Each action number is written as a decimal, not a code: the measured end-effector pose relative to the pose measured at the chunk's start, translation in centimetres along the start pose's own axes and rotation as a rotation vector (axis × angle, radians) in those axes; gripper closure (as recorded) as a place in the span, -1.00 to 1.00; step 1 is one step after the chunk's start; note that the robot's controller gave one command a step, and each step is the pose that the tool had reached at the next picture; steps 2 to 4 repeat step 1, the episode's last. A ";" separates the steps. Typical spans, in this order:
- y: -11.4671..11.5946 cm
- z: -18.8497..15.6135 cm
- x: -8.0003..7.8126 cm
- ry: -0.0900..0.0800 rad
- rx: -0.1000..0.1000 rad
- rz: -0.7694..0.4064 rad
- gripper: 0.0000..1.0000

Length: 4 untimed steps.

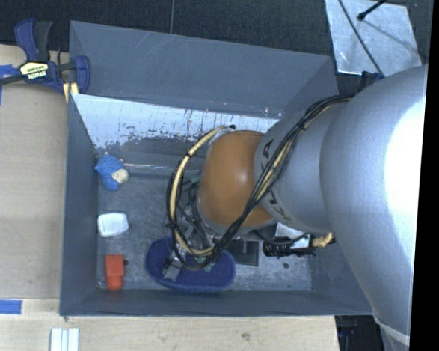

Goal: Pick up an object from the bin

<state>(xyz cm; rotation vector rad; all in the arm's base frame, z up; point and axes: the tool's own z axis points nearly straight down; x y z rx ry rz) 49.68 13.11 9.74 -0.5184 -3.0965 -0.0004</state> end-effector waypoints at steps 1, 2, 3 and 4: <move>0.2 2.3 -0.2 0.005 -0.005 0.146 -1.00; 0.2 2.3 -0.2 0.005 -0.005 0.146 -1.00; 0.2 2.3 -0.2 0.005 -0.005 0.146 -1.00; 0.2 2.3 -0.2 0.005 -0.005 0.146 -1.00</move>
Offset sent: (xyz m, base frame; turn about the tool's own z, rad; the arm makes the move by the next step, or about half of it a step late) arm 0.0029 -0.0031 -0.0250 0.1551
